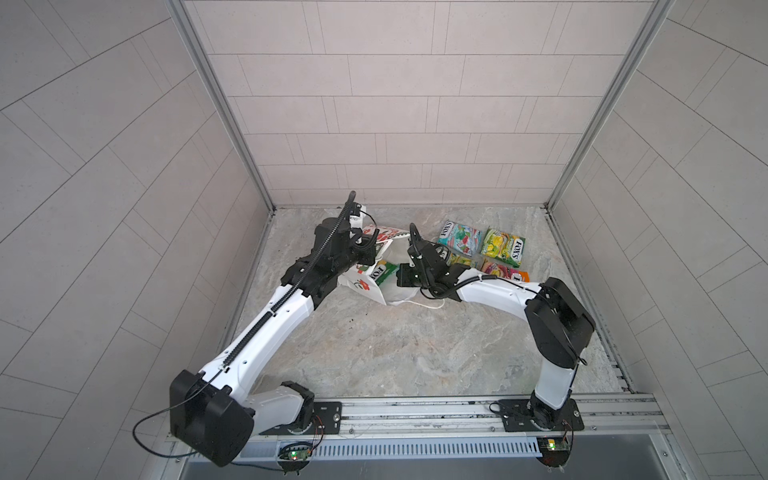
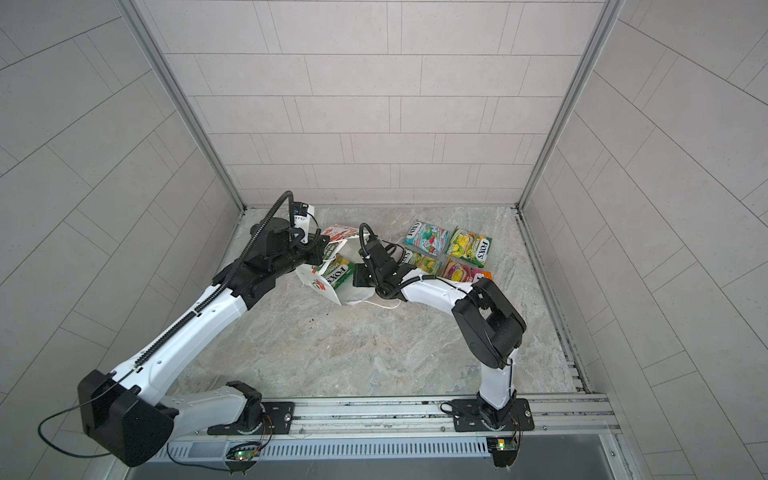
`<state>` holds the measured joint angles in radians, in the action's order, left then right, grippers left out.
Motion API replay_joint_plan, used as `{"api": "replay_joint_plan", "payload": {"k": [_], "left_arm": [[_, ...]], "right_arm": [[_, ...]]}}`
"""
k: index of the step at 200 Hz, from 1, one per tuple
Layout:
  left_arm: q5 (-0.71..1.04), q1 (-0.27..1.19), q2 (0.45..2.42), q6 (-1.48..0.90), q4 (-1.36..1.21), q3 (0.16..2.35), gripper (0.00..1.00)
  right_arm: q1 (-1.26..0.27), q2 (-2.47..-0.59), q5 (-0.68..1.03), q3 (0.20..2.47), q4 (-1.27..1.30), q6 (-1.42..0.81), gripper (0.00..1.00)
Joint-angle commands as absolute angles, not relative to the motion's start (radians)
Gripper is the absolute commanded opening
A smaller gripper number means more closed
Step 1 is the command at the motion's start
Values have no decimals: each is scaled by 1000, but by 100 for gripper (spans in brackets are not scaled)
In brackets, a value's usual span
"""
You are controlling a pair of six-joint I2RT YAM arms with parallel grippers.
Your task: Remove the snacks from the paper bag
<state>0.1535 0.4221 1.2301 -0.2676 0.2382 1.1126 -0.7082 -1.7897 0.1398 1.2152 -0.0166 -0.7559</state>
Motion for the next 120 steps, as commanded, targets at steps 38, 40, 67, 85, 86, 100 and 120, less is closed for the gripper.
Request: {"api": "replay_joint_plan", "payload": {"k": [38, 40, 67, 85, 86, 100, 120], "left_arm": [[167, 424, 1239, -256, 255, 1148, 0], [171, 423, 1239, -257, 253, 1148, 0], [226, 423, 1228, -294, 197, 1135, 0], [256, 423, 1206, -321, 146, 1120, 0], [257, 423, 1205, -323, 145, 1121, 0], [270, 423, 1188, -341, 112, 1115, 0], [273, 422, 1170, -387, 58, 1089, 0]], "right_arm": [[-680, -1695, 169, 1142, 19, -743, 0], [-681, -1699, 175, 1144, 16, -743, 0], [-691, -1744, 236, 1172, 11, -733, 14], [-707, -1759, 231, 1183, -3, -722, 24], [-709, -1759, 230, 1183, -4, -721, 24], [-717, -1768, 216, 1190, -21, -722, 30], [-733, -1783, 195, 1193, -31, -730, 31]]}}
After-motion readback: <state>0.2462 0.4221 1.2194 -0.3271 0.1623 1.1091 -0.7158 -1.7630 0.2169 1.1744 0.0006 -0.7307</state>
